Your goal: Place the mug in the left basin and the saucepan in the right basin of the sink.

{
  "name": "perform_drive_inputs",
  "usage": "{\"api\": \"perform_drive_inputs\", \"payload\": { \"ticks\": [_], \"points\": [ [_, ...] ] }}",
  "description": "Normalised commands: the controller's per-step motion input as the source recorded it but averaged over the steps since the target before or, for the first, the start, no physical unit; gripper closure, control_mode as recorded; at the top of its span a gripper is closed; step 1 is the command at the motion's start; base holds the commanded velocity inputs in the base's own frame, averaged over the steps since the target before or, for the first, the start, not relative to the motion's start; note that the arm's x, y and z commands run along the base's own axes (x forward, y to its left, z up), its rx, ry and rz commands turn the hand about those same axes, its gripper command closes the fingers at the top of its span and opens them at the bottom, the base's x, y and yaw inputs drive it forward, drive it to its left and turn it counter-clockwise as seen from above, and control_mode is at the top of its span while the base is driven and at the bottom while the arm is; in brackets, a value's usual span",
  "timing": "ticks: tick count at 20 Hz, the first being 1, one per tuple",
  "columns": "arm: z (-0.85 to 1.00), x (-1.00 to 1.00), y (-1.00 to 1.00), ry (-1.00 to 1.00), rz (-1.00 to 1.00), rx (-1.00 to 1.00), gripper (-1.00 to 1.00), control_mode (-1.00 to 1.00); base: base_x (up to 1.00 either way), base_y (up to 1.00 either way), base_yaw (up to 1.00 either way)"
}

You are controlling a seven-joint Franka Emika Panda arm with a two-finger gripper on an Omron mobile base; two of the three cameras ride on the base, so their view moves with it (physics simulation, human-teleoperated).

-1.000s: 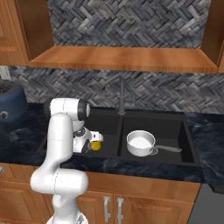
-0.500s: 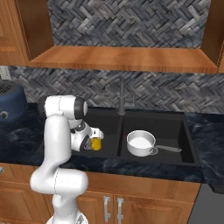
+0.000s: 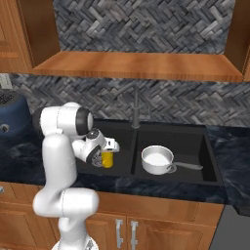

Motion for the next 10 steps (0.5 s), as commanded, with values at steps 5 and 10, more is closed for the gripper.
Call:
{"api": "perform_drive_inputs", "payload": {
  "ticks": [5, 10],
  "points": [
    [0.76, -0.24, 0.27, 0.05, -0.06, -0.03, -1.00, -1.00, 0.00, 0.00, 0.00],
    [0.92, -0.08, 0.23, -0.03, -0.05, 0.01, -1.00, -1.00, 0.00, 0.00, 0.00]
  ]
}}
